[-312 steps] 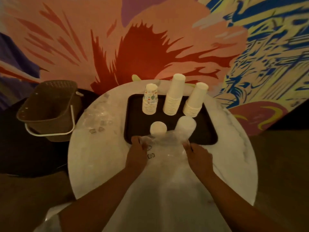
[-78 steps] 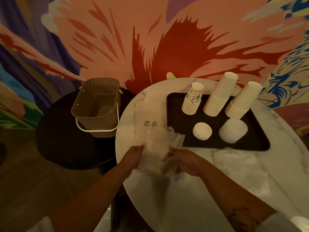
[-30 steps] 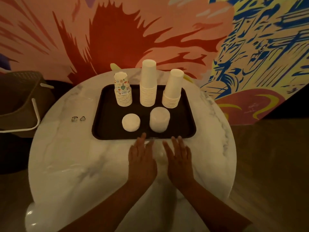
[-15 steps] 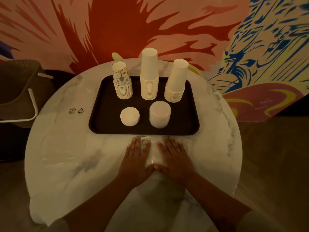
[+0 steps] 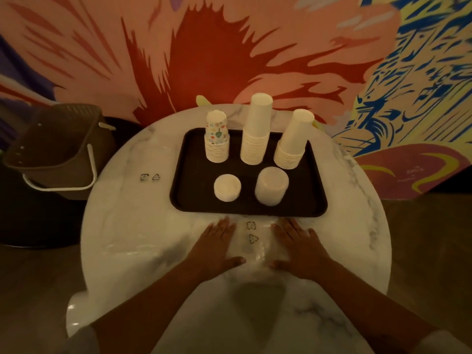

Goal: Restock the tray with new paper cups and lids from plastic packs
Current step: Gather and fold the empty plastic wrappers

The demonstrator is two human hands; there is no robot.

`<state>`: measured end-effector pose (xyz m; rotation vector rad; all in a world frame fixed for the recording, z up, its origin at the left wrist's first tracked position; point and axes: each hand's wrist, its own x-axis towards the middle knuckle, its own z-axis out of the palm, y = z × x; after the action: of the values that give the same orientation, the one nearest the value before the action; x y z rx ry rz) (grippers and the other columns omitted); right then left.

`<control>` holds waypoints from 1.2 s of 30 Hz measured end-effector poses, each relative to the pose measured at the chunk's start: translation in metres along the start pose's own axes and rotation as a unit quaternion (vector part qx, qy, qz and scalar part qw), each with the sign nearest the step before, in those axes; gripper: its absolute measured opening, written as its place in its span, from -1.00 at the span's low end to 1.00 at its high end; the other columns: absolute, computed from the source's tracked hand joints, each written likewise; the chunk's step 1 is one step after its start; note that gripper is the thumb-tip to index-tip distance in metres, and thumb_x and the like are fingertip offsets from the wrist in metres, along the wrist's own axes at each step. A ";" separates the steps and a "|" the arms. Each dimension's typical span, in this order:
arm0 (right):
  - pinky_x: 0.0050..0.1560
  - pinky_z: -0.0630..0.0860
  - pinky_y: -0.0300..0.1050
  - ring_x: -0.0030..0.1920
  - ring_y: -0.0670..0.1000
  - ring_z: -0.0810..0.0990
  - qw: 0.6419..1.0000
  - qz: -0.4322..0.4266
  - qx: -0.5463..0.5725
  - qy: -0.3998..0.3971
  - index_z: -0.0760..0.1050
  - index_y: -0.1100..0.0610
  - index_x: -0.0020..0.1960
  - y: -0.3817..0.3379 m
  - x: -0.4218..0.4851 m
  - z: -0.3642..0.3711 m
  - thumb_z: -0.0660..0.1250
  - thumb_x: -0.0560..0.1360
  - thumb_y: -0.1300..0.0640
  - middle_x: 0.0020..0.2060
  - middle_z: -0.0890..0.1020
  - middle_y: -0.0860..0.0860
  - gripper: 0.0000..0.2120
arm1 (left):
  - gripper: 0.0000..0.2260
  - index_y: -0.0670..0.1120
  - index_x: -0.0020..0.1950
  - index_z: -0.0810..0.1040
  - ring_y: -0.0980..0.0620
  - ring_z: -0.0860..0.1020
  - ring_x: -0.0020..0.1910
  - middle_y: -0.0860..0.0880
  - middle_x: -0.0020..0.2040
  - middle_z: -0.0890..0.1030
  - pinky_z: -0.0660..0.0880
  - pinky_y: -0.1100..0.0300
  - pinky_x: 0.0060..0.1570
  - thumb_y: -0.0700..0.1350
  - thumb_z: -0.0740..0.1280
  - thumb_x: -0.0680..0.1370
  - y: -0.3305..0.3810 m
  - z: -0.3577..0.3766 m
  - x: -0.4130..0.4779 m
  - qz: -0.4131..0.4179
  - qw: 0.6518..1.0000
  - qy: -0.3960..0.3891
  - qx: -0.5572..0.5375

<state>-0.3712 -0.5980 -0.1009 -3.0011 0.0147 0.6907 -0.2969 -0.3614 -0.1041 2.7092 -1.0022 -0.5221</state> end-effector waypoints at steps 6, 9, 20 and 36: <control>0.30 0.21 0.39 0.15 0.06 0.58 0.969 -0.032 0.001 0.246 0.56 -0.05 0.10 -0.052 0.005 -0.034 -0.19 0.44 -0.45 0.07 0.62 -0.01 -0.28 | -0.36 -0.05 0.32 0.37 -0.03 0.44 0.22 -0.10 0.25 0.53 0.22 0.10 0.25 0.29 0.18 0.34 -0.126 -0.041 -0.068 -0.036 0.992 0.119 0.021; 0.29 0.28 0.30 0.12 0.02 0.59 0.967 -0.052 0.011 0.249 0.57 -0.06 0.06 -0.099 0.021 -0.049 -0.11 0.45 -0.42 0.02 0.63 -0.04 -0.36 | -0.21 0.02 0.41 0.30 -0.03 0.30 0.36 -0.05 0.41 0.36 0.24 -0.01 0.33 0.36 0.16 0.25 -0.174 -0.049 -0.092 -0.087 0.995 0.038 0.024; 0.46 -0.27 0.05 0.54 0.07 -0.12 0.985 -0.145 -0.028 0.084 -0.06 -0.01 0.52 -0.249 0.087 -0.051 0.17 0.52 0.29 0.53 0.02 0.04 -0.31 | -0.75 -0.12 0.20 0.44 -0.05 0.43 0.24 -0.09 0.26 0.47 0.36 0.14 0.17 -0.15 0.20 0.54 -0.197 -0.079 -0.089 -0.066 0.997 -0.032 0.030; 0.01 0.46 -0.37 -0.04 -0.23 0.57 0.841 -0.084 0.529 -0.076 0.60 -0.08 -0.03 -0.291 0.070 -0.089 0.32 0.50 0.05 -0.08 0.64 -0.18 -0.90 | -0.63 -0.19 0.09 0.50 -0.11 0.56 -0.19 -0.14 -0.19 0.61 0.48 0.00 -0.07 0.04 0.04 0.63 -0.225 -0.109 -0.096 -0.298 0.543 0.014 -0.785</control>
<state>-0.2626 -0.3132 -0.0350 -1.8516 0.0904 0.6064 -0.1899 -0.1224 -0.0491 1.1479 0.5054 -0.8389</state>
